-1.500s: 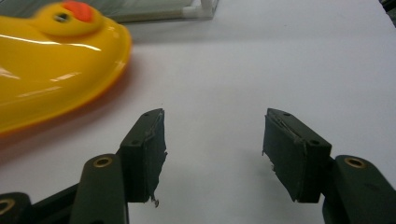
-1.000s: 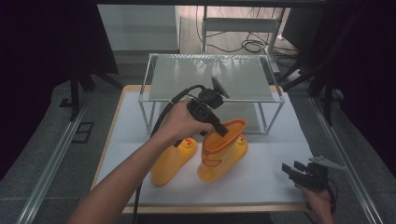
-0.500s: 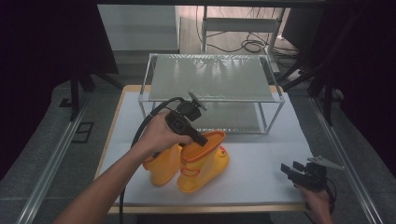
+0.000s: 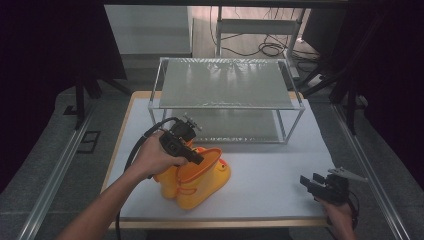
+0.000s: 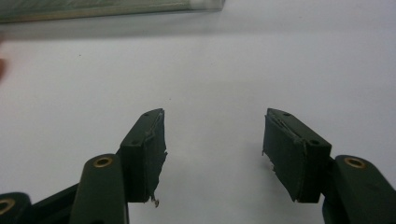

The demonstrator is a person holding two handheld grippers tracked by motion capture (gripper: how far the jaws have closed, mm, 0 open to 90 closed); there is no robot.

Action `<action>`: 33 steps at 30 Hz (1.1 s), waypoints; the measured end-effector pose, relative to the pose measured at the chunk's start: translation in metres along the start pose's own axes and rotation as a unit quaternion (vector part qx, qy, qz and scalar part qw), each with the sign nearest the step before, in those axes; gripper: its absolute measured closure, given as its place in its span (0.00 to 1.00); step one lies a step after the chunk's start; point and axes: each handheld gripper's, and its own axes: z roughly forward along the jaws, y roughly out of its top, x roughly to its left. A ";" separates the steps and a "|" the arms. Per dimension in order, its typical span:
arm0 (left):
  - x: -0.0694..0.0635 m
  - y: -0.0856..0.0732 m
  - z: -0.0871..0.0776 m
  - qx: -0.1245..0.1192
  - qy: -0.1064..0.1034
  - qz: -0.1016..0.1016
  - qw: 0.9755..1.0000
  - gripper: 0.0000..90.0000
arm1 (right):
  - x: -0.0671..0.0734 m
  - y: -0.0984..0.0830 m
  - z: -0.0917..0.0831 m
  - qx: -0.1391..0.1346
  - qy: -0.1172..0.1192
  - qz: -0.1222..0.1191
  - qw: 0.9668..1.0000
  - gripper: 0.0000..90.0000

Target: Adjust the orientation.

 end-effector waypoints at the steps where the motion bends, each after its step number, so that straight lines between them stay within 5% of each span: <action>1: 0.000 -0.002 0.000 -0.001 0.002 0.001 1.000 0.92 | 0.000 0.000 0.000 0.000 0.000 0.000 1.000 0.43; 7: -0.002 -0.009 0.000 -0.004 0.014 0.008 1.000 0.79 | 0.002 0.000 0.000 -0.001 0.001 -0.002 1.000 0.43; 15: 0.000 -0.003 -0.013 -0.026 0.004 -0.003 1.000 0.61 | -0.001 0.000 -0.001 -0.001 -0.001 0.000 1.000 0.43; 24: -0.003 0.001 -0.032 -0.062 -0.011 -0.001 0.998 0.56 | -0.002 0.000 -0.002 -0.005 -0.001 0.000 1.000 0.43; 33: -0.002 -0.002 -0.049 -0.072 -0.014 0.001 0.997 0.54 | -0.001 0.001 -0.002 -0.001 0.000 0.000 1.000 0.43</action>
